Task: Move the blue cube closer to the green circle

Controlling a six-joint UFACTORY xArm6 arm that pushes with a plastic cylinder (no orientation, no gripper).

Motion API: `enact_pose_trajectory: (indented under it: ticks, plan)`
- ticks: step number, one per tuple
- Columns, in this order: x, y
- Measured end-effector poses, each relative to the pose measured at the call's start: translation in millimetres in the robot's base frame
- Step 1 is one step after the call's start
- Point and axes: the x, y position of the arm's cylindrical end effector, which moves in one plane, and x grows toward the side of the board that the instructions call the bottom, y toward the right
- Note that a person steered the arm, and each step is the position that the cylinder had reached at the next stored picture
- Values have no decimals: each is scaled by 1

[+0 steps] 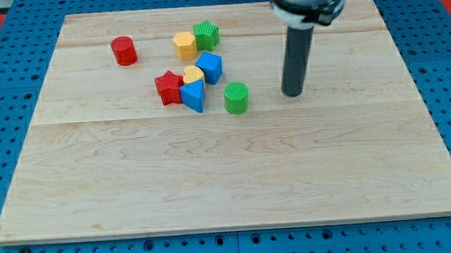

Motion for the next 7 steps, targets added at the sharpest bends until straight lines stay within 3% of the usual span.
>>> enact_pose_trajectory:
  ticks: [2,3,5,7]
  plan:
    - [-125,-4]
    - [-170,-38]
    - [-184,-141]
    - [-159,-212]
